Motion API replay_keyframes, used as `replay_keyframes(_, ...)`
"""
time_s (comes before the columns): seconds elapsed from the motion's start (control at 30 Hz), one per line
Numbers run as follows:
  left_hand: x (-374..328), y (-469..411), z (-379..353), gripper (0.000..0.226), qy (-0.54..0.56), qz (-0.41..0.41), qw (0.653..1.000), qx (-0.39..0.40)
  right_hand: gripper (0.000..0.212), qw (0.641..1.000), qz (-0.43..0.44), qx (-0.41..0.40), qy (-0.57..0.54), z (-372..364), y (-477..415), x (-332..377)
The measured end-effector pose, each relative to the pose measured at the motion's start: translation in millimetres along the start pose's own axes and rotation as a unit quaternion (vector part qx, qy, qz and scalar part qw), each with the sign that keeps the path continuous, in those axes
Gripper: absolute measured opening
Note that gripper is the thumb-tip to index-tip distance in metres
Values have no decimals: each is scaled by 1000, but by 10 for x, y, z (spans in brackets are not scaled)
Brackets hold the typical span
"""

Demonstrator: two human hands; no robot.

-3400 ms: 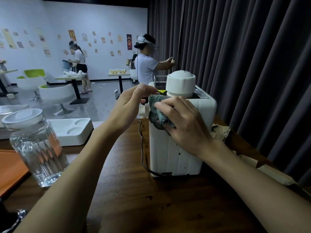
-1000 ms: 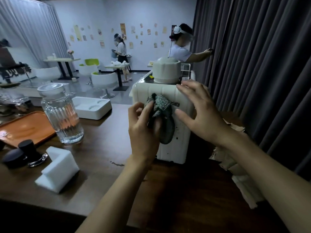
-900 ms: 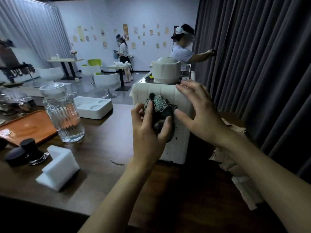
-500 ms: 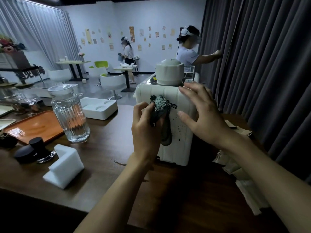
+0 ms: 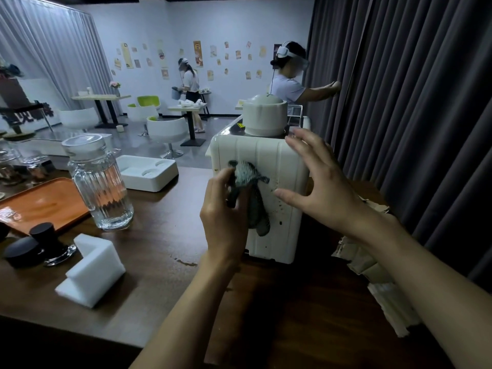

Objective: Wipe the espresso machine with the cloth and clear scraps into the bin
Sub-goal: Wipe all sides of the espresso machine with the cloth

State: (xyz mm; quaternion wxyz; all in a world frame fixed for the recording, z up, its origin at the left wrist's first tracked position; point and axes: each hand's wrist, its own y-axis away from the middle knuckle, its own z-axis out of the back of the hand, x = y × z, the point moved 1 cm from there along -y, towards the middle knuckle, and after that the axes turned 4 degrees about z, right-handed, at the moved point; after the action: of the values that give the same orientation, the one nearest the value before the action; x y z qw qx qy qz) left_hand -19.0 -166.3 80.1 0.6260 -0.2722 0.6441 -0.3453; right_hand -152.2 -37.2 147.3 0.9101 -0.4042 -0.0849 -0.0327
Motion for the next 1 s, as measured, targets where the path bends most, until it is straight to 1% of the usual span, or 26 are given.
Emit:
replay_keyframes(0.07,39,77,26,42,-3,11,1000,4,83,1000,5,-3,11,2,-5,0)
replay_keyframes(0.1,41,86,35,40,-15,1,1000,5,83,1000,5,-5,10,7,-8,2)
replay_keyframes(0.2,-1,-96,55,26,-29,-30,999,-10,82,1000,3,-5,3,9,-9,16)
replay_keyframes(0.3,-4,-276,54,22,-33,-48,998,-39,84,1000,-2,-3,-3,-10,-2,28)
replay_keyframes(0.37,54,-195,47,20,-42,-39,998,-30,84,1000,-4,-4,1,-19,-4,34)
replay_keyframes(0.47,128,1,82,18,-38,-5,999,-7,84,1000,-5,-4,9,-8,-3,29)
replay_keyframes(0.57,163,-188,146,13,-20,13,999,-43,84,1000,-4,-3,3,4,-2,38)
replay_keyframes(0.63,171,-335,173,2,-23,15,998,-57,85,1000,-7,-1,-6,6,1,49)
replay_keyframes(0.7,185,-287,174,11,-32,30,998,-55,87,1000,-13,3,-19,16,-1,60)
replay_keyframes(0.8,205,-97,192,11,-18,50,998,-26,88,1000,-14,4,-23,22,1,72)
replay_keyframes(0.83,203,-109,199,11,-15,45,999,-17,88,1000,-14,4,-23,19,4,73)
replay_keyframes(0.93,60,-349,195,18,-14,-9,1000,-2,87,1000,-16,1,-22,6,5,70)
replay_keyframes(1.0,-82,-457,161,36,-11,-21,999,27,86,1000,-15,0,-18,2,3,67)
